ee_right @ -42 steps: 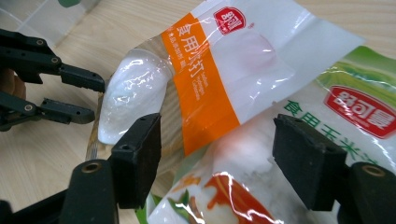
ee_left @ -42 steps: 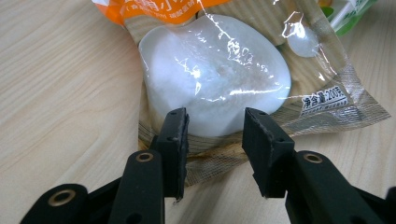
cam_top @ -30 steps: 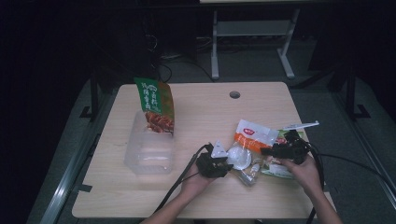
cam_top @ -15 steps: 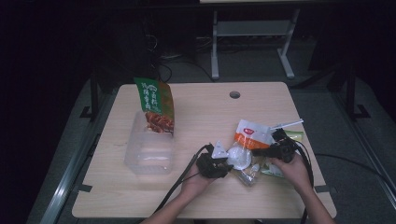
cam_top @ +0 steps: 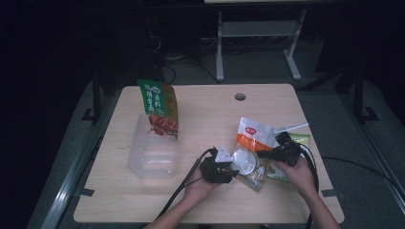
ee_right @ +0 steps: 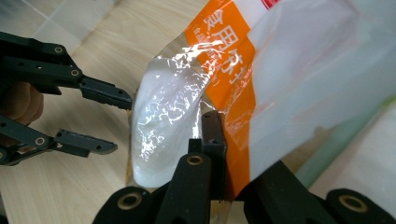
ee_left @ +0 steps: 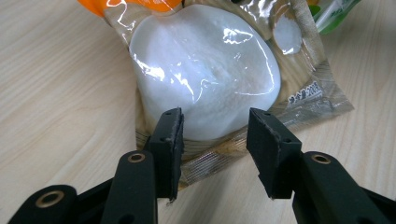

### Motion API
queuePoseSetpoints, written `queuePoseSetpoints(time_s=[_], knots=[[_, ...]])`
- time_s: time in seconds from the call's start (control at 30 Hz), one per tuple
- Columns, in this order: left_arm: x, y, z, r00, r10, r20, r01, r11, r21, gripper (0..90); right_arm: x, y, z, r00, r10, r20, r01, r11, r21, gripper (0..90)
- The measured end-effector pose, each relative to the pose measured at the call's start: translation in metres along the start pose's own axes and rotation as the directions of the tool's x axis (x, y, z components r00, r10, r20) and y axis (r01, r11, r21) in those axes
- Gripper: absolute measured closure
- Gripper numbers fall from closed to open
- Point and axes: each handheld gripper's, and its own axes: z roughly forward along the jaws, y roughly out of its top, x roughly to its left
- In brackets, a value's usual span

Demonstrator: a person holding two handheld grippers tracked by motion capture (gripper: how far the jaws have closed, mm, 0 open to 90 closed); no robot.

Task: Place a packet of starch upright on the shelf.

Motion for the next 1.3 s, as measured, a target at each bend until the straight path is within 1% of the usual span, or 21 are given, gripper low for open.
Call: queuePoseSetpoints(time_s=[0.03,0.13,0.17,0.23,0.3,0.33,0.4,0.47,0.6,0.63,0.67,0.7,0.73,0.83,0.97,1.03,1.07,1.13,1.17,1.27,1.3], knots=[[0.000,0.000,-0.002,1.0000,-0.008,0.000,0.008,1.0000,-0.004,54.9,0.001,0.000,-0.001,1.0000,-0.009,-0.002,0.009,1.000,-0.004,89.4],[0.000,-0.001,-0.009,1.0000,-0.007,0.003,0.007,0.9999,-0.012,54.1,0.006,0.001,-0.003,0.9998,-0.020,-0.004,0.020,1.000,-0.020,89.6],[-0.001,-0.002,-0.011,1.0000,-0.009,0.003,0.009,0.9998,-0.020,53.6,0.009,0.001,-0.005,0.9994,-0.034,-0.007,0.033,0.999,-0.030,89.6],[-0.002,-0.002,-0.015,1.0000,-0.002,0.004,0.003,0.9997,-0.025,53.3,0.010,0.002,-0.006,0.9994,-0.032,-0.010,0.032,0.999,-0.033,89.6],[-0.004,-0.004,-0.018,1.0000,-0.003,0.006,0.003,0.9995,-0.031,52.5,0.013,0.003,-0.008,0.9984,-0.053,-0.019,0.051,0.997,-0.054,89.6],[-0.004,-0.005,-0.020,1.0000,0.002,0.005,-0.001,0.9996,-0.027,52.5,0.013,0.003,-0.008,0.9984,-0.053,-0.019,0.051,0.997,-0.054,89.6],[-0.005,-0.007,-0.023,0.9999,-0.009,0.011,0.009,0.9993,-0.036,51.9,0.016,0.003,-0.010,0.9976,-0.067,-0.019,0.065,0.996,-0.063,89.7],[-0.005,-0.009,-0.026,0.9999,-0.006,0.012,0.006,0.9993,-0.037,51.1,0.019,0.004,-0.011,0.9961,-0.085,-0.021,0.084,0.994,-0.070,89.7],[-0.005,-0.014,-0.033,0.9999,-0.006,0.011,0.006,0.9992,-0.040,49.1,0.027,0.006,-0.014,0.9921,-0.122,-0.027,0.120,0.989,-0.089,89.8],[-0.005,-0.017,-0.035,0.9998,-0.015,0.013,0.015,0.9988,-0.046,48.2,0.032,0.008,-0.015,0.9902,-0.138,-0.023,0.135,0.987,-0.089,89.9],[-0.005,-0.017,-0.035,0.9998,-0.015,0.013,0.015,0.9988,-0.046,47.8,0.032,0.008,-0.015,0.9902,-0.138,-0.023,0.135,0.987,-0.089,89.9],[-0.005,-0.018,-0.037,0.9999,-0.008,0.012,0.009,0.9991,-0.041,47.5,0.036,0.010,-0.017,0.9881,-0.151,-0.028,0.148,0.985,-0.091,90.0],[-0.005,-0.019,-0.038,0.9998,-0.015,0.014,0.015,0.9989,-0.045,47.5,0.036,0.010,-0.017,0.9881,-0.151,-0.028,0.148,0.985,-0.091,90.0],[-0.005,-0.023,-0.042,0.9997,-0.016,0.016,0.017,0.9988,-0.047,46.8,0.042,0.012,-0.018,0.9837,-0.177,-0.032,0.173,0.980,-0.093,90.0],[-0.005,-0.028,-0.047,0.9999,-0.007,0.012,0.008,0.9985,-0.055,46.0,0.049,0.015,-0.019,0.9790,-0.202,-0.029,0.198,0.975,-0.097,90.0],[-0.005,-0.029,-0.049,0.9999,-0.005,0.013,0.006,0.9983,-0.058,45.1,0.053,0.017,-0.019,0.9752,-0.220,-0.023,0.217,0.971,-0.097,90.0],[-0.005,-0.030,-0.050,0.9998,-0.017,0.013,0.018,0.9977,-0.065,45.1,0.053,0.017,-0.019,0.9752,-0.220,-0.023,0.217,0.971,-0.097,90.0],[-0.006,-0.032,-0.052,0.9995,-0.026,0.020,0.027,0.9975,-0.065,44.7,0.056,0.018,-0.019,0.9734,-0.228,-0.020,0.225,0.969,-0.102,90.0],[-0.007,-0.033,-0.053,0.9992,-0.032,0.023,0.033,0.9966,-0.076,44.5,0.057,0.019,-0.019,0.9739,-0.226,-0.022,0.223,0.970,-0.100,90.0],[-0.008,-0.035,-0.056,0.9992,-0.028,0.028,0.030,0.9966,-0.077,43.3,0.060,0.021,-0.019,0.9703,-0.241,-0.021,0.237,0.965,-0.108,90.0],[-0.009,-0.035,-0.057,0.9992,-0.027,0.031,0.029,0.9966,-0.077,43.1,0.061,0.022,-0.019,0.9710,-0.238,-0.023,0.234,0.966,-0.107,90.0]])
